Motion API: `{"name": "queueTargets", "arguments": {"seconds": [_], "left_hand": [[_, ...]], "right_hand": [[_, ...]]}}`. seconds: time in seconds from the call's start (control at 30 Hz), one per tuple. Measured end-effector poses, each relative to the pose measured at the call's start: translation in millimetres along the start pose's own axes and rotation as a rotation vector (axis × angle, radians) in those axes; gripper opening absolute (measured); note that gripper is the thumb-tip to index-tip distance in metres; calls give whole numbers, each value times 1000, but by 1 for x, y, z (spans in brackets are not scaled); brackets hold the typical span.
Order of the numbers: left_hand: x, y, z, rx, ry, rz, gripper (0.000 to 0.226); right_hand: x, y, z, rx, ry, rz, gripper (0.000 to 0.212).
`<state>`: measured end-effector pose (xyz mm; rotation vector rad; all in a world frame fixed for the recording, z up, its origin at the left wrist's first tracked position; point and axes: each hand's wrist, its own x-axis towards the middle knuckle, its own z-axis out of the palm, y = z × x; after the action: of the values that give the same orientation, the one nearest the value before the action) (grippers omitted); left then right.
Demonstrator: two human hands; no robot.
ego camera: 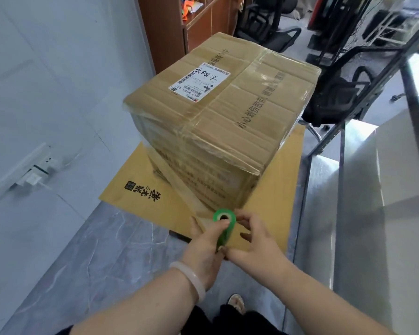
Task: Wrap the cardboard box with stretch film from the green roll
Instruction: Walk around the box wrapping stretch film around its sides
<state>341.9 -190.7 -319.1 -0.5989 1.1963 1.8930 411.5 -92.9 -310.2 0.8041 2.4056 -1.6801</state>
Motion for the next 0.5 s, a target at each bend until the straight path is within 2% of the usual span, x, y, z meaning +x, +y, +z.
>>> {"name": "queueTargets", "arguments": {"seconds": [0.07, 0.17, 0.23, 0.33, 0.43, 0.5], "left_hand": [[-2, -4, 4, 28, -27, -19, 116], [-3, -8, 17, 110, -32, -5, 102], [-2, -10, 28, 153, -32, -1, 105], [5, -17, 44, 151, -23, 10, 113], [13, -22, 64, 113, -8, 27, 128], [19, -23, 78, 73, 17, 44, 124]], "right_hand": [[-8, 6, -5, 22, 0, 4, 64], [-15, 11, -16, -25, 40, -26, 66], [-12, 11, -27, -75, 61, -58, 68], [3, 14, -48, -137, 74, -115, 57], [23, 16, -75, -145, 7, -143, 49], [37, 14, -95, -173, -77, -172, 45]]}}
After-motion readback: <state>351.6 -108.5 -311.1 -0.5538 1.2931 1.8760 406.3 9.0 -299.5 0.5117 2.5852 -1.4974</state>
